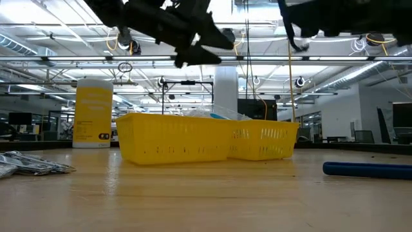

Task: Pick & Place Travel size toiletries
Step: Put the blue razor into the bottom left yellow basket

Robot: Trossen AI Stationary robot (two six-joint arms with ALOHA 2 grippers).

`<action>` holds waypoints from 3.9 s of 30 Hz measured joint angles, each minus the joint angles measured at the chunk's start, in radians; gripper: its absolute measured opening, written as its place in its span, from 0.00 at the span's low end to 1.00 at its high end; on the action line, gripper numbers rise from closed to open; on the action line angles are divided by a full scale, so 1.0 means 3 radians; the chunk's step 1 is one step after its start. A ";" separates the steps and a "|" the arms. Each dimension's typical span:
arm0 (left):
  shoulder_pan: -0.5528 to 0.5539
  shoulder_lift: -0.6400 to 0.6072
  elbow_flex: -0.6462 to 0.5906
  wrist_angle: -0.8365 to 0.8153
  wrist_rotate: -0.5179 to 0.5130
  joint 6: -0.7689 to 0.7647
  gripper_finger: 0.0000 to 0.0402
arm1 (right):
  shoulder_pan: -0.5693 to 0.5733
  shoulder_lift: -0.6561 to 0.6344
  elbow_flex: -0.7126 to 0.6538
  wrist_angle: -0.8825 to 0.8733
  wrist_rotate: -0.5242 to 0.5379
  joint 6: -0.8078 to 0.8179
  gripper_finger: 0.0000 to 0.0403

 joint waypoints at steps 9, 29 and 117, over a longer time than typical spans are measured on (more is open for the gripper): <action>-0.0286 0.0445 0.0014 0.1020 0.0004 0.0640 0.69 | -0.0440 0.0451 -0.0096 0.0922 -0.0568 0.0239 0.04; -0.0486 0.1007 0.0544 0.1276 0.0235 0.0652 0.67 | -0.0494 0.0749 -0.0094 0.1216 -0.0564 0.0291 0.04; 0.0773 -0.0924 -0.1240 -0.0943 -0.0494 -0.0911 0.74 | -0.0468 -0.0051 -0.0093 -0.0164 -0.0150 0.0952 0.75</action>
